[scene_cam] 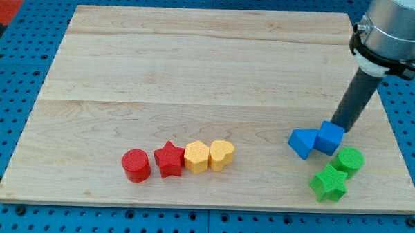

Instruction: Slide the blue blocks to the center of the board

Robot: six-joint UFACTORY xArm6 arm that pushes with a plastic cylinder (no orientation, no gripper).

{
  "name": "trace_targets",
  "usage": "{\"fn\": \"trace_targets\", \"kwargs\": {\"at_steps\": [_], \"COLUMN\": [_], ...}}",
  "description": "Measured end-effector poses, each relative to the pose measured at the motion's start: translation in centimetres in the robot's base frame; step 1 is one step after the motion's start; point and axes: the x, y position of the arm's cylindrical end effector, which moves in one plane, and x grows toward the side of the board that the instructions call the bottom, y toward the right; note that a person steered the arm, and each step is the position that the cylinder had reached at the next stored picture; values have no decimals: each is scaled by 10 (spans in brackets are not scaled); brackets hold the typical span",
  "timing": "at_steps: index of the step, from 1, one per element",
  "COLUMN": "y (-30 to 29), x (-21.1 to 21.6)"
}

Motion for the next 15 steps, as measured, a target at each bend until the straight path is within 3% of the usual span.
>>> {"fn": "trace_targets", "kwargs": {"at_steps": [2,4,6,7,8,11,12,14,15], "y": [35,-41,-19,-39,-94,-220,-213,19,77], "x": [18,24,49,57,51,-29,-51,-44,2]}}
